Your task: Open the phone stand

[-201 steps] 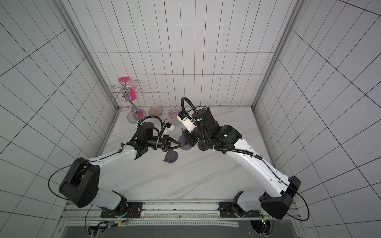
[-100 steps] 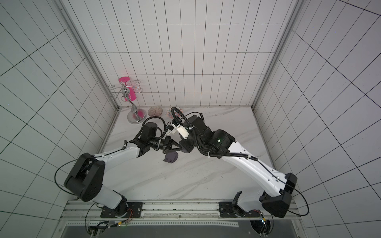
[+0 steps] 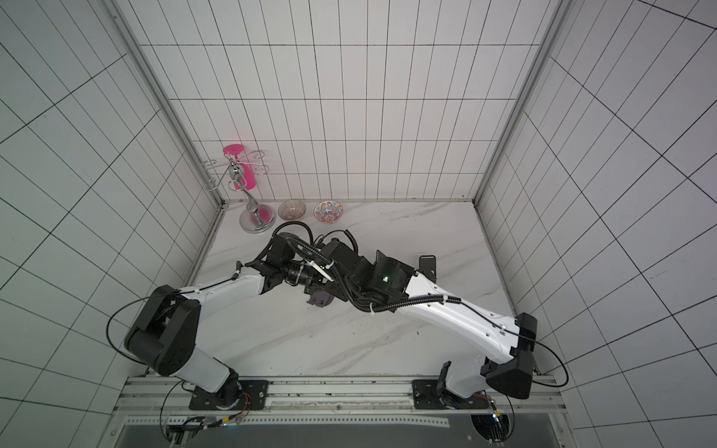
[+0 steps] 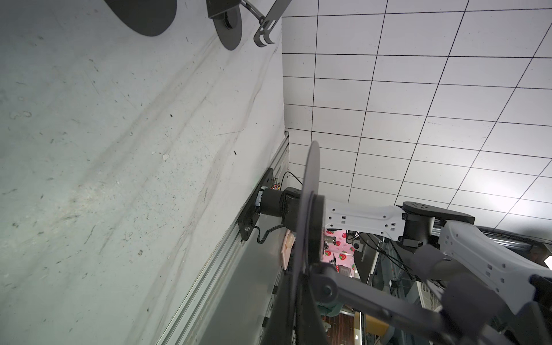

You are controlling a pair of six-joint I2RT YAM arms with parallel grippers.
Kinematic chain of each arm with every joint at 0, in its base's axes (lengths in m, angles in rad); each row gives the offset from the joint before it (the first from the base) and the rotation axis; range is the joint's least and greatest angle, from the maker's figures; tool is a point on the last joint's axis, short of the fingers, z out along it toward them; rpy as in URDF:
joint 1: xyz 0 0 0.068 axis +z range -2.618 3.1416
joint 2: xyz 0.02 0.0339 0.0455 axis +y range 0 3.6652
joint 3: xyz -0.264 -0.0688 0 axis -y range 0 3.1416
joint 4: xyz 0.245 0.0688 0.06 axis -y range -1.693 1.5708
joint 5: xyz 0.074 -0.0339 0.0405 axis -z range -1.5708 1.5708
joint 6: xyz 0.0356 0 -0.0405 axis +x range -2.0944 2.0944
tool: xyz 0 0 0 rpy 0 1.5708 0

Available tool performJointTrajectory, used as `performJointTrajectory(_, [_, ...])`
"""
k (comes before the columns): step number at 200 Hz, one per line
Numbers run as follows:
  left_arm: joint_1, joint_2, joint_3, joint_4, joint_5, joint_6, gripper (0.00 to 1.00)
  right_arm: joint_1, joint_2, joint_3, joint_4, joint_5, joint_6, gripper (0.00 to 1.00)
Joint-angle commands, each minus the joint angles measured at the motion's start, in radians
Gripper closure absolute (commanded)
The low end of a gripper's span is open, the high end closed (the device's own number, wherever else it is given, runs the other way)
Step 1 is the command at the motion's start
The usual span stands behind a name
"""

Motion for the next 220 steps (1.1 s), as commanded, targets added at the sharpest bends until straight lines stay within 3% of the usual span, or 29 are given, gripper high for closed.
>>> performJointTrajectory(1, [-0.011, -0.006, 0.024, -0.044, -0.22, 0.004, 1.0, 0.082, 0.007, 0.035, 0.193, -0.136, -0.049, 1.0])
performJointTrajectory(31, [-0.011, -0.04, 0.017, -0.044, -0.203, 0.003, 1.0, 0.081, 0.011, 0.002, 0.2, -0.061, -0.065, 1.0])
performJointTrajectory(127, [-0.012, -0.123, 0.003, -0.077, -0.146, 0.071, 1.0, -0.065, -0.01, -0.11, 0.275, -0.141, -0.007, 1.0])
performJointTrajectory(220, [0.009, -0.15, -0.028, 0.054, -0.105, -0.01, 1.0, -0.098, 0.106, -0.147, 0.346, -0.077, -0.03, 1.0])
